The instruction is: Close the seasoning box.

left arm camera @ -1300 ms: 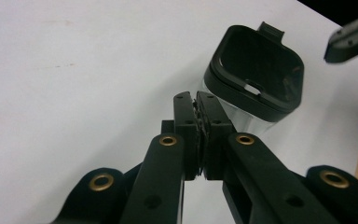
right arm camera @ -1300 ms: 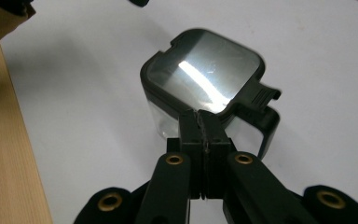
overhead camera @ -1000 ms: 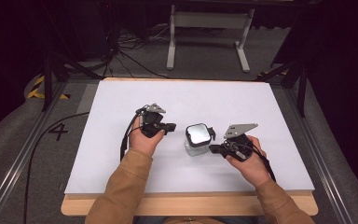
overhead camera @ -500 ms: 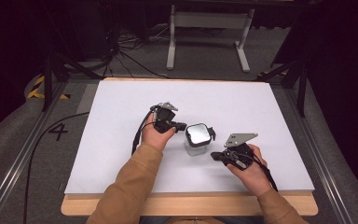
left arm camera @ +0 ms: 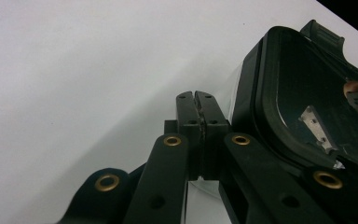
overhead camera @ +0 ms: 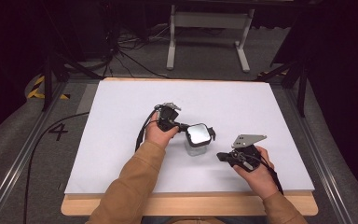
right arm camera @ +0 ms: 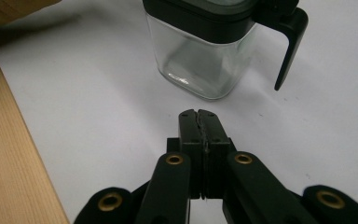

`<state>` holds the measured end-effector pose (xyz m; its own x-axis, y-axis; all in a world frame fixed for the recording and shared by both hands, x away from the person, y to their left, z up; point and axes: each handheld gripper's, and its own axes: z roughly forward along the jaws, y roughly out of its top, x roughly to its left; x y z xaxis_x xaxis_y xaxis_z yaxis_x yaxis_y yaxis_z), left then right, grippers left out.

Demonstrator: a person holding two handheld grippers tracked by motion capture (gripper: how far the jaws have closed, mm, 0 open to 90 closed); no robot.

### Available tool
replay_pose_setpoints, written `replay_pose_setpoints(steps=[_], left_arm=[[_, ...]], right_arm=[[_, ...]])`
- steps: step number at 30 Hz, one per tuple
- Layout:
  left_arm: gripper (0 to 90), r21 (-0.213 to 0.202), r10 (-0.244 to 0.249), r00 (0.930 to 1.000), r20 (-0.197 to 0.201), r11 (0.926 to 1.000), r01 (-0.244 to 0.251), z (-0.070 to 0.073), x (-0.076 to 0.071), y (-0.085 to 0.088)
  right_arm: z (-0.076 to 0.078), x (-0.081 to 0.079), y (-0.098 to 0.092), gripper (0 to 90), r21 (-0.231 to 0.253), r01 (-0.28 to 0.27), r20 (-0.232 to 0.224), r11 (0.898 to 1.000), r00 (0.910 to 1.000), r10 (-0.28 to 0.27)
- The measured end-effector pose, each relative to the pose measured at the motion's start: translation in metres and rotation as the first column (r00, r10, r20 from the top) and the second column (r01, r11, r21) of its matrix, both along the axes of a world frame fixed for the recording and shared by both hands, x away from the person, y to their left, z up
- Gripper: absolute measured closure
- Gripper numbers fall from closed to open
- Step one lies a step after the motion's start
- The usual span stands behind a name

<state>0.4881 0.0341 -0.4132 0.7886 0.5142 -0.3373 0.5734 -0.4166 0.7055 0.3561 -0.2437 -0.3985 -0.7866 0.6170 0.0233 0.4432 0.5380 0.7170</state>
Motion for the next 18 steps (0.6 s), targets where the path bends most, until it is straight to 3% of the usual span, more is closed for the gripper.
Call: replay_pose_setpoints(steps=[9,18], left_arm=[[90.0,0.013,-0.004,1.0,-0.001,0.9999,0.004,0.001,-0.005,0.001],[90.0,0.079,-0.037,0.9993,-0.003,0.9962,0.037,0.007,-0.021,0.002]], right_arm=[[0.002,0.002,-0.001,90.0,0.006,0.002,0.003,1.0,1.0,-0.002],[0.007,0.008,-0.001,90.0,0.015,0.003,0.012,1.0,0.9999,-0.003]])
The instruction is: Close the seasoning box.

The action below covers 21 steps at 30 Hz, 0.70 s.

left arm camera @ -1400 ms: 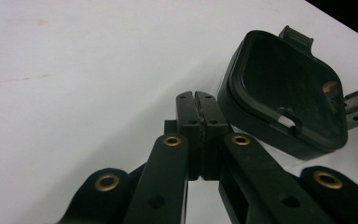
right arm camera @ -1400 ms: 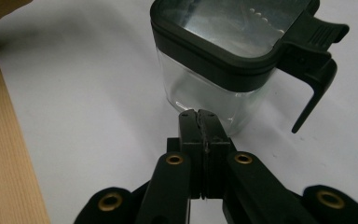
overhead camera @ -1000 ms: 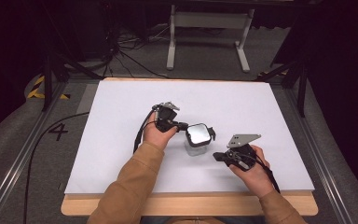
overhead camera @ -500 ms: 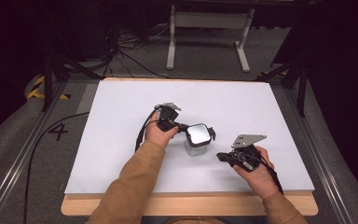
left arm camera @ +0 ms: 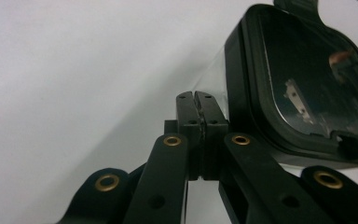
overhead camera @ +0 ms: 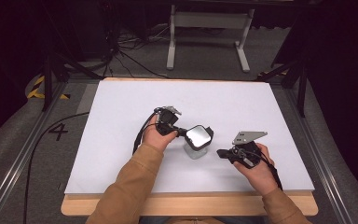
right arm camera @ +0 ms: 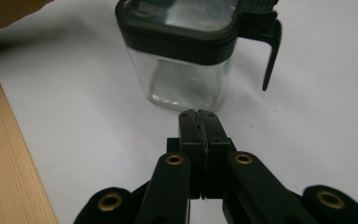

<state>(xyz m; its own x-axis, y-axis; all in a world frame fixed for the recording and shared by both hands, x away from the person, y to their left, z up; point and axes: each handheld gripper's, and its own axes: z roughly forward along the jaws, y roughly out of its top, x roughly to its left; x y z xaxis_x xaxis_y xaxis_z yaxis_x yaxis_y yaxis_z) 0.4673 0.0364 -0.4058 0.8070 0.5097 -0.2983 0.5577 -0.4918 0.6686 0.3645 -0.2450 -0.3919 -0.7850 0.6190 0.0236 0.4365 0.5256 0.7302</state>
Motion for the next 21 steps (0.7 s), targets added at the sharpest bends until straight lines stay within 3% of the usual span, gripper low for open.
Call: replay_pose_setpoints(steps=[4,10,14,21], left_arm=[[90.0,0.017,-0.021,0.9998,-0.007,0.9996,0.021,0.002,-0.009,0.0],[90.0,0.078,-0.026,0.9996,0.014,0.9967,0.025,0.006,-0.024,0.0],[90.0,0.073,-0.027,0.9996,0.009,0.997,0.026,0.007,-0.031,0.002],[90.0,0.108,-0.059,0.9981,-0.018,0.9923,0.06,0.008,-0.044,0.001]], right_arm=[[0.006,0.004,-0.002,90.0,0.013,0.001,0.015,1.0,0.9999,-0.002],[0.015,0.011,-0.003,90.0,0.042,0.0,0.032,0.999,0.9995,-0.001],[0.018,0.015,-0.001,90.0,0.053,-0.005,0.038,0.999,0.9993,0.003],[0.023,0.02,0.002,90.0,0.068,-0.022,0.047,0.997,0.9987,0.019]])
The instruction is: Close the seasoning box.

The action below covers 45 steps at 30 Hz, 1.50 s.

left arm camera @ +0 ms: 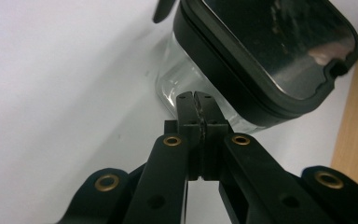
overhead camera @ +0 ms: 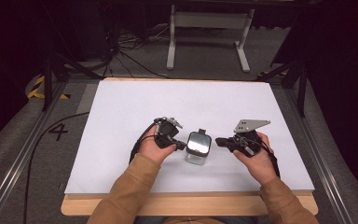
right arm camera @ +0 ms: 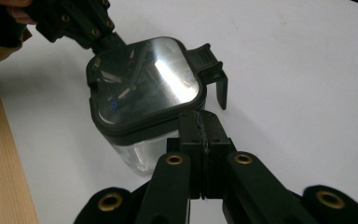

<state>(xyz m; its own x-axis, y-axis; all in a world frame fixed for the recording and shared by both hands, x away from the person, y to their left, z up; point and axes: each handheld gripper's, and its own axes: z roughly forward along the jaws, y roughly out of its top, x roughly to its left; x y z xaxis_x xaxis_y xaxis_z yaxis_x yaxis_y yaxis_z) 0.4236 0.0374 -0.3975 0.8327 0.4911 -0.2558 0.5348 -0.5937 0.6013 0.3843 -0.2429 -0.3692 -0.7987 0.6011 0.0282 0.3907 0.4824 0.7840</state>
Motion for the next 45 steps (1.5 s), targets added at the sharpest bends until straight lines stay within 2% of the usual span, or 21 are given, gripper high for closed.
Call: replay_pose_setpoints(steps=[2,3,7,10,13,17,18,19,20,21,23,26,29,31,33,37,39,40,42,44,45], left_arm=[[90.0,0.016,-0.016,0.9998,0.009,0.9997,0.016,0.001,-0.003,-0.002],[90.0,0.027,-0.024,0.9997,0.0,0.9994,0.024,0.003,-0.005,-0.003],[90.0,0.036,-0.046,0.9989,-0.001,0.9983,0.046,0.002,-0.009,-0.006],[90.0,0.045,-0.059,0.9981,-0.018,0.9972,0.06,0.001,-0.012,-0.007],[89.5,0.025,-0.055,0.9983,-0.02,0.9981,0.055,0.001,-0.012,-0.005],[85.5,0.017,-0.025,0.9995,0.02,0.9995,0.025,0.013,-0.013,0.004],[84.8,0.017,-0.025,0.9995,0.02,0.9995,0.025,0.013,-0.013,0.004],[84.8,0.0,-0.009,0.9991,0.041,1.0,0.009,0.017,-0.014,0.008],[82.7,-0.011,0.008,0.998,0.063,0.9999,-0.007,0.026,-0.016,0.016],[81.9,-0.011,0.008,0.998,0.063,0.9999,-0.007,0.026,-0.016,0.016],[80.3,-0.028,0.046,0.9928,0.11,0.9987,-0.044,0.039,-0.018,0.031],[75.1,-0.044,0.085,0.9864,0.14,0.9959,-0.08,0.046,-0.019,0.048],[72.8,-0.053,0.11,0.9835,0.144,0.9933,-0.103,0.049,-0.019,0.062],[70.6,-0.069,0.148,0.9791,0.139,0.9878,-0.14,0.049,-0.019,0.075],[69.5,-0.064,0.17,0.9765,0.132,0.9846,-0.163,0.049,-0.017,0.087],[66.9,-0.053,0.222,0.9665,0.128,0.9748,-0.217,0.045,-0.013,0.105],[64.5,-0.062,0.247,0.9609,0.126,0.9687,-0.24,0.041,-0.01,0.113],[63.3,-0.068,0.26,0.9593,0.109,0.9648,-0.254,0.04,-0.009,0.116],[60.9,-0.076,0.276,0.9551,0.108,0.9602,-0.269,0.035,-0.006,0.121],[59.0,-0.065,0.296,0.9493,0.108,0.9548,-0.29,0.029,-0.001,0.125],[54.9,-0.036,0.3,0.947,0.115,0.954,-0.298,0.025,0.001,0.127]], right_arm=[[0.003,0.001,0.0,90.0,0.004,0.0,0.008,1.0,1.0,-0.001],[0.003,0.002,0.0,90.0,0.008,0.0,0.01,1.0,0.9999,0.0],[0.005,0.004,-0.001,90.0,0.02,0.001,0.014,1.0,0.9999,-0.001],[0.006,0.005,0.0,90.0,0.021,-0.002,0.013,1.0,0.9999,0.002],[0.008,0.005,0.001,90.0,0.025,-0.006,0.016,1.0,0.9999,0.005],[0.012,0.005,0.0,90.0,0.029,-0.004,0.031,1.0,0.9995,0.003],[0.012,0.005,0.0,90.0,0.029,-0.004,0.031,1.0,0.9995,0.003],[0.014,0.004,-0.001,90.0,0.031,0.0,0.037,1.0,0.9993,-0.001],[0.02,0.003,-0.005,84.6,0.033,0.01,0.053,0.999,0.9985,-0.012],[0.02,0.003,-0.005,84.6,0.033,0.01,0.053,0.999,0.9985,-0.012],[0.027,0.003,-0.012,78.8,0.049,0.03,0.061,0.998,0.9976,-0.033],[0.038,0.004,-0.028,69.8,0.078,0.078,0.081,0.994,0.9932,-0.084],[0.043,0.005,-0.037,68.0,0.086,0.101,0.093,0.991,0.9897,-0.109],[0.045,0.009,-0.047,65.8,0.084,0.126,0.094,0.988,0.9865,-0.134],[0.045,0.012,-0.055,63.2,0.082,0.148,0.094,0.986,0.9833,-0.156],[0.04,0.021,-0.071,58.7,0.076,0.19,0.076,0.979,0.9777,-0.196],[0.035,0.027,-0.078,56.8,0.061,0.213,0.052,0.975,0.975,-0.216],[0.032,0.029,-0.082,56.4,0.048,0.223,0.049,0.974,0.973,-0.226],[0.027,0.033,-0.088,55.2,0.014,0.244,0.031,0.97,0.9692,-0.244],[0.021,0.038,-0.095,55.0,-0.039,0.264,0.04,0.964,0.964,-0.263],[0.019,0.039,-0.098,54.6,-0.059,0.275,0.043,0.96,0.961,-0.273]])
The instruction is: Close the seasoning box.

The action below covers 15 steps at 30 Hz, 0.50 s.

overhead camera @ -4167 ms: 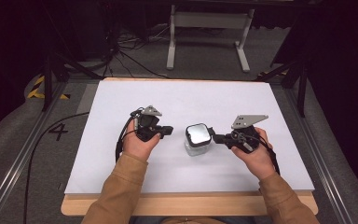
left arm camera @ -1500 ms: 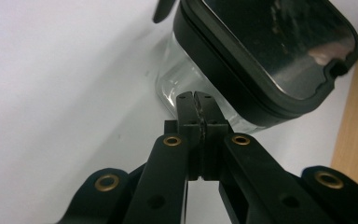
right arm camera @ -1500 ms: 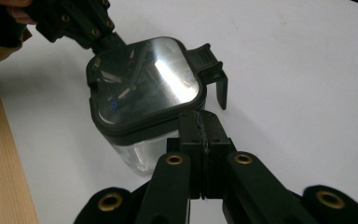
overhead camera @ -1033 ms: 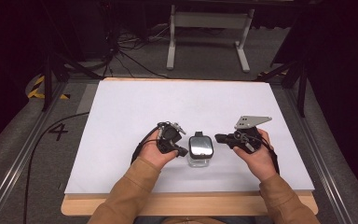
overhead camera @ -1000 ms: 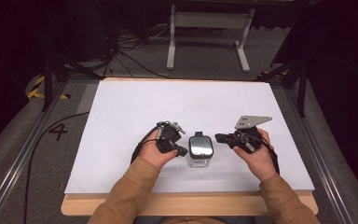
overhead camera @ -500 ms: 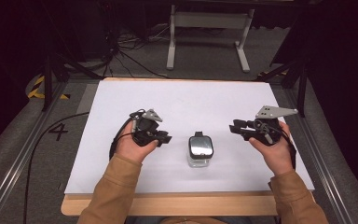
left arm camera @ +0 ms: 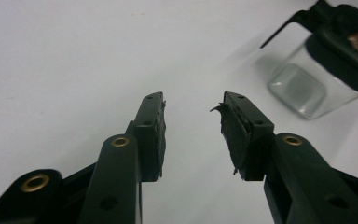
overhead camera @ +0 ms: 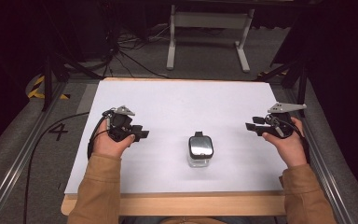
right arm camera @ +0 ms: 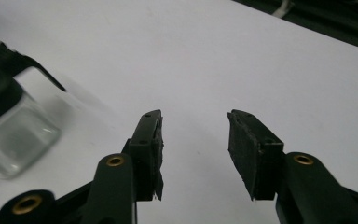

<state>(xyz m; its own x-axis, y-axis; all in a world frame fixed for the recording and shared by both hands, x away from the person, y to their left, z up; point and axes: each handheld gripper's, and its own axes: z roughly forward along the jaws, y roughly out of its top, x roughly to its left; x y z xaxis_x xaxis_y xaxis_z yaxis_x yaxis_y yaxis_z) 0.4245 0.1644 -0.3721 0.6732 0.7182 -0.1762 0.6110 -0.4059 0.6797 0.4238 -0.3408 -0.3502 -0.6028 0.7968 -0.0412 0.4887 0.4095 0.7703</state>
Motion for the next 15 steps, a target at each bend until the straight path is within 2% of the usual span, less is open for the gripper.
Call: replay_pose_setpoints(steps=[2,3,5,6,8,9,10,11,12,13,14,15], left_arm=[[53.2,0.036,0.029,0.9992,0.028,0.9989,-0.03,-0.007,0.003,0.002],[53.2,0.039,0.03,0.9989,0.037,0.9988,-0.032,-0.011,0.005,0.004],[51.1,0.016,0.015,0.9989,0.044,0.9998,-0.016,-0.018,0.008,0.006],[48.9,0.009,0.006,0.9992,0.039,0.9999,-0.006,-0.022,0.01,0.006],[45.9,0.038,-0.008,0.9998,0.021,0.9992,0.007,-0.034,0.015,0.007],[44.0,0.038,-0.008,0.9998,0.021,0.9992,0.007,-0.034,0.015,0.007],[44.0,0.038,-0.008,0.9998,0.021,0.9992,0.007,-0.034,0.015,0.007],[44.0,0.043,-0.013,0.9999,0.004,0.999,0.013,-0.039,0.017,0.007],[43.4,0.04,-0.014,0.9999,-0.011,0.9991,0.014,-0.042,0.018,0.007],[40.8,0.039,-0.017,0.9998,-0.009,0.9991,0.017,-0.045,0.019,0.007],[40.8,0.046,-0.01,0.9996,-0.026,0.9989,0.011,-0.046,0.02,0.006],[39.8,0.049,-0.006,0.9998,-0.017,0.9988,0.007,-0.049,0.02,0.006]], right_arm=[[-0.005,0.003,-0.007,54.1,-0.023,0.027,-0.006,0.999,0.9996,-0.027],[-0.007,0.005,-0.009,54.2,-0.032,0.037,-0.012,0.999,0.9992,-0.037],[-0.013,0.008,-0.014,54.3,-0.036,0.04,-0.029,0.999,0.9988,-0.041],[-0.017,0.01,-0.016,54.2,-0.027,0.032,-0.039,0.999,0.9987,-0.033],[-0.025,0.013,-0.021,52.7,0.012,0.04,-0.062,0.999,0.9973,-0.039],[-0.025,0.013,-0.021,52.7,0.012,0.04,-0.062,0.999,0.9973,-0.039],[-0.032,0.016,-0.024,52.7,0.006,0.043,-0.064,0.999,0.997,-0.043],[-0.032,0.016,-0.024,52.6,0.006,0.043,-0.064,0.999,0.997,-0.043],[-0.038,0.019,-0.026,52.5,0.001,0.04,-0.082,0.999,0.9958,-0.04],[-0.045,0.021,-0.027,52.3,0.0,0.034,-0.104,0.999,0.994,-0.034],[-0.045,0.021,-0.027,52.3,0.0,0.034,-0.104,0.999,0.994,-0.034],[-0.048,0.022,-0.027,52.3,-0.003,0.033,-0.112,0.999,0.9932,-0.033]])
